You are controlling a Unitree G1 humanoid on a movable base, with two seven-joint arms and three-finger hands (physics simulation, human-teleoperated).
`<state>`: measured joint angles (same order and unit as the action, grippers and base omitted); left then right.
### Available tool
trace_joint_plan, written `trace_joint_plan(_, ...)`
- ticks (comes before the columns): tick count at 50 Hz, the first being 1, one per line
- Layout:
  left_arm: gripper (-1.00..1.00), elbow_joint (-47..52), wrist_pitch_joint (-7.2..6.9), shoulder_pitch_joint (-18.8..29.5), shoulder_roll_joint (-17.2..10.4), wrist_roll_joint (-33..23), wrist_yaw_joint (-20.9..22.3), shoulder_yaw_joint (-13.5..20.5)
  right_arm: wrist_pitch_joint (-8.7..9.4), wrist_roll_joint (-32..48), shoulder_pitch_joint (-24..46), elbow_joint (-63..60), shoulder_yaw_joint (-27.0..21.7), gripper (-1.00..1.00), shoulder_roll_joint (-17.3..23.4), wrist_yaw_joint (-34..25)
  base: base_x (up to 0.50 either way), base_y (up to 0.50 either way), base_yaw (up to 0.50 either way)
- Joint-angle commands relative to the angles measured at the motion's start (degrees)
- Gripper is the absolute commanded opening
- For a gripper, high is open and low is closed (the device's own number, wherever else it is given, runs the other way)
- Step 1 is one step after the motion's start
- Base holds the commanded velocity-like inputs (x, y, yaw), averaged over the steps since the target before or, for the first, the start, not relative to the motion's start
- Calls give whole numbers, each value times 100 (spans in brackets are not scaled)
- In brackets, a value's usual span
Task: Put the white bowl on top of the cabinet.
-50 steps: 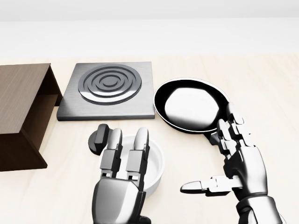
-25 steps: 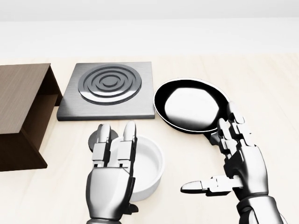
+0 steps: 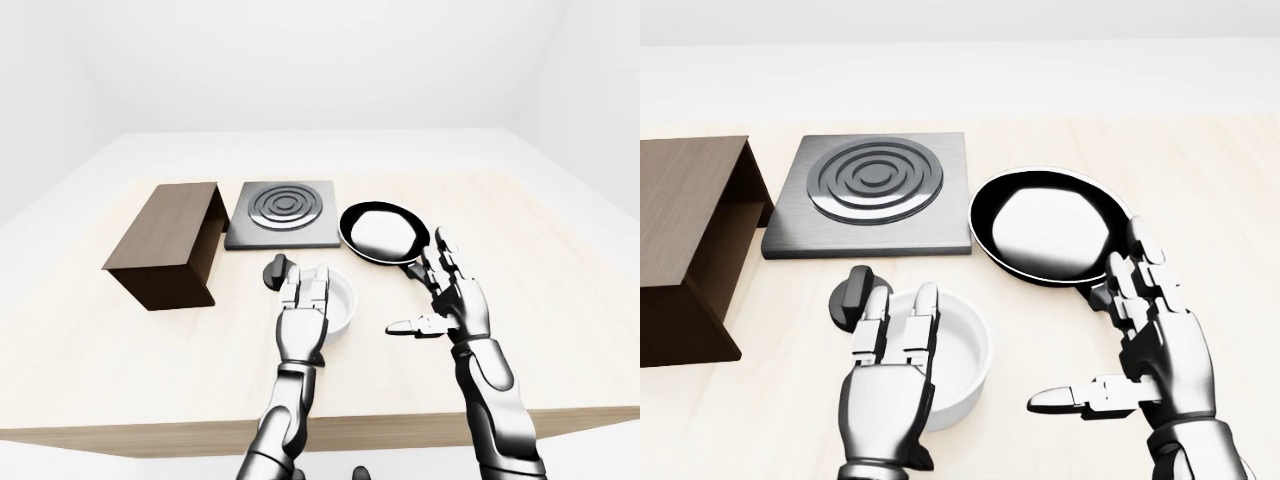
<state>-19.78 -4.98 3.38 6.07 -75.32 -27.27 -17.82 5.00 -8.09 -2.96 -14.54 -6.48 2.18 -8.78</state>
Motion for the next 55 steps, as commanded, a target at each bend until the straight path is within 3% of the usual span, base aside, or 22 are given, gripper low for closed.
trace_joint_plan(1, 100, -673, -2, 296, 11, 48, 3, 165, 0, 3, -10, 13, 14, 100, -4, -14, 0, 0, 0)
trace_joint_plan(10, 100, -1246, -2, 649, 16, 260, -143, 350, 0, 18, -10, 34, 33, 100, -6, -18, 0, 0, 0)
trace_joint_plan(11, 33, -1347, -2, 699, 21, 308, -167, 371, 0, 29, -15, 34, 40, 100, -8, -16, 0, 0, 0)
trace_joint_plan(12, -100, -1394, -2, 719, 18, 335, -212, 375, 0, 30, -14, 33, 39, 100, -8, -17, 0, 0, 0)
trace_joint_plan(33, -100, -1453, -2, 609, 7, 114, -188, 247, 0, 51, 4, 96, 95, 100, -21, -29, 0, 0, 0)
trace_joint_plan(40, -100, -1274, -2, 594, -13, -49, 24, 190, 0, 54, 8, 116, 111, 100, -20, -37, 0, 0, 0)
trace_joint_plan(47, -100, -426, -2, 626, -107, -574, 1037, 140, 0, 45, -8, 82, 108, 100, -21, -52, 0, 0, 0)
trace_joint_plan(55, -100, 408, -2, 895, -151, -1258, 2324, 312, 0, 36, -25, 50, 101, 100, -19, -64, 0, 0, 0)
